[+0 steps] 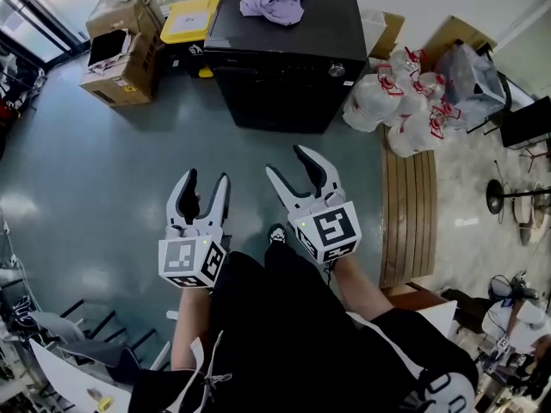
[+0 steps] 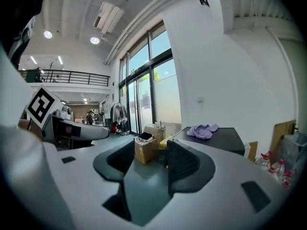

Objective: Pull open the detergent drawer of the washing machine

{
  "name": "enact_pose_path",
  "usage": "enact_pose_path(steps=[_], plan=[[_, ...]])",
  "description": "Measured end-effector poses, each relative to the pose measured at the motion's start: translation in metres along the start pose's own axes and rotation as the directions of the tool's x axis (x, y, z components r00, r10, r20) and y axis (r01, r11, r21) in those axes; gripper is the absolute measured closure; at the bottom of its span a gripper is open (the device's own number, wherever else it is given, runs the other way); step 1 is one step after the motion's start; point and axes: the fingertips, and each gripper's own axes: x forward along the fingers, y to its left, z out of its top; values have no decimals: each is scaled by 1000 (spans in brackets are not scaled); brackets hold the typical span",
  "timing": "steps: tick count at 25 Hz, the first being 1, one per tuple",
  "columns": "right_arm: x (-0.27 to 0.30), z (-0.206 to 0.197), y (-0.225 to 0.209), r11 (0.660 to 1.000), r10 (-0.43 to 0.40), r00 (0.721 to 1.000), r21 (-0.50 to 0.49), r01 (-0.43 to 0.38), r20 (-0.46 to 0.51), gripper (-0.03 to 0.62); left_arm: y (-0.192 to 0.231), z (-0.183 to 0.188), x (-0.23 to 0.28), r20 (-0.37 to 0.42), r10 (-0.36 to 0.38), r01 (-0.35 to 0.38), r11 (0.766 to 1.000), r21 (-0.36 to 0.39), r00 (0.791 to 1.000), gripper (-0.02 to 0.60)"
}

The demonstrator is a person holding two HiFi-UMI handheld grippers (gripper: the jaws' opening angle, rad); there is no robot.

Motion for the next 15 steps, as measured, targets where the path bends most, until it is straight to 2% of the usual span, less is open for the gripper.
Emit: enact_pose_path(steps=[6,15], plan=[[11,-11,-34,997,-33,999,66,33,-10,349,-5,-5,43,-67,-30,32,999,28,997,334],[64,-32,-79,990,-102,992,94,108,-69,345,22,-6,119,-102,-92,96,995,35,990,333]])
